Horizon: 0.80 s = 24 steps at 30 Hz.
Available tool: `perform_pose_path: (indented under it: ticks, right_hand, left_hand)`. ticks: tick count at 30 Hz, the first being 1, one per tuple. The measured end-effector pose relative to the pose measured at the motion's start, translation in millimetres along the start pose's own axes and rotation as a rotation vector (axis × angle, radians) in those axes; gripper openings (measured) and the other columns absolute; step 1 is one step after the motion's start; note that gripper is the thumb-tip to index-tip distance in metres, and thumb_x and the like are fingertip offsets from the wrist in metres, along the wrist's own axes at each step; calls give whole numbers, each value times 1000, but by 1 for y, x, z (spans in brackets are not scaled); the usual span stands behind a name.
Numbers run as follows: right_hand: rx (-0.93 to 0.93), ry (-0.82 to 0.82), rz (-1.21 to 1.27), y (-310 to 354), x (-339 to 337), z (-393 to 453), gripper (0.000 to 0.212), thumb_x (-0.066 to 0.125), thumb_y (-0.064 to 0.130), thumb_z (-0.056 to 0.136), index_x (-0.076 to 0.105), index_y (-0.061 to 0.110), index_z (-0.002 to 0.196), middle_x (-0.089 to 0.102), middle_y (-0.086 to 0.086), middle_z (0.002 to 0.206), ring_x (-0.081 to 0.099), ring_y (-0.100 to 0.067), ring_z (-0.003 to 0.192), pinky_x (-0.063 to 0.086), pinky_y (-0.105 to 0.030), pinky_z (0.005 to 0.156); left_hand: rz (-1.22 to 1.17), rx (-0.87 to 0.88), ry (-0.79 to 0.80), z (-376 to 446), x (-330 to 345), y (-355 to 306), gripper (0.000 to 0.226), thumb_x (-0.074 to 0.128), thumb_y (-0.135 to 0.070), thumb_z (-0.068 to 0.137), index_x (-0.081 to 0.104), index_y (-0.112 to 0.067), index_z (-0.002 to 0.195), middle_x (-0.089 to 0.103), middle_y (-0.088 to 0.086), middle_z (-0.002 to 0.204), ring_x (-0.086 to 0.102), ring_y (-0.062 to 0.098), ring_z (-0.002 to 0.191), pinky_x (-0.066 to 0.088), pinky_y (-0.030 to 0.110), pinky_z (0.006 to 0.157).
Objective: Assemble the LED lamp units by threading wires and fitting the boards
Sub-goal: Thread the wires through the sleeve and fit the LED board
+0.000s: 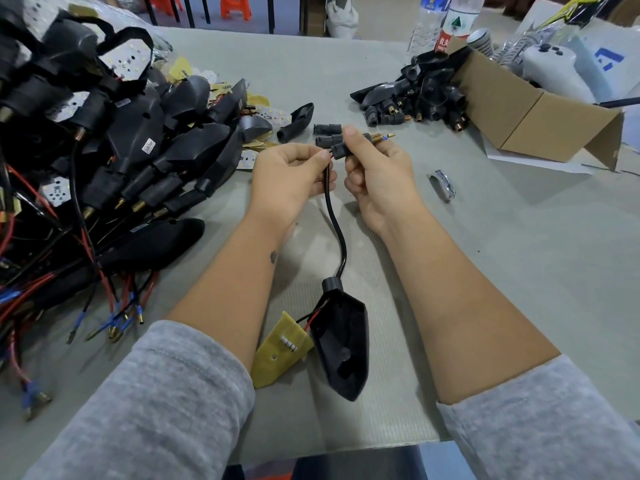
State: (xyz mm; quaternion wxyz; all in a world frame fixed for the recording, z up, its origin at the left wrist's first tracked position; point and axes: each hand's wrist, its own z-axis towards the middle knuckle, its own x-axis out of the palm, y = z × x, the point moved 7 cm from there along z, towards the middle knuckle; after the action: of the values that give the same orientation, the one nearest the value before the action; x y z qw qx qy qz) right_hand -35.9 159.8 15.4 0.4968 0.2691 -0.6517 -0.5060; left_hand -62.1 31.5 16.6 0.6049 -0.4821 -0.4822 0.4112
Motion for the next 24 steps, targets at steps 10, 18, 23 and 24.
perform_pose_path:
  ticks: [10, 18, 23, 24]
  right_hand:
    - [2, -32, -81, -1, 0, 1, 24, 69, 11, 89, 54, 12, 70, 44, 1, 47, 30, -5, 34, 22, -16, 34]
    - [47, -46, 30, -2, -3, 3, 25, 67, 19, 91, 50, 13, 74, 44, 2, 51, 31, -6, 38, 24, -18, 40]
    - [36, -50, 130, -1, -4, 3, 25, 63, 14, 94, 48, 13, 74, 46, 1, 53, 30, -7, 41, 25, -18, 43]
    - [42, -35, 141, -1, -3, 3, 24, 62, 13, 95, 50, 13, 74, 46, 0, 54, 32, -7, 42, 26, -18, 42]
  left_hand:
    - [200, 135, 38, 3, 5, -2, 30, 53, 4, 94, 59, -14, 71, 57, 4, 63, 53, 15, 58, 50, 32, 69]
    - [44, 56, 16, 2, 7, -1, 12, 64, -2, 90, 60, -9, 82, 64, 6, 72, 64, 10, 58, 57, 23, 60]
    - [67, 50, -16, 1, 5, -1, 10, 68, 0, 86, 63, -8, 83, 64, 9, 72, 62, 11, 54, 55, 23, 56]
    - [87, 63, -36, 1, 3, -1, 10, 68, 0, 86, 64, -8, 82, 64, 8, 69, 61, 11, 54, 55, 22, 57]
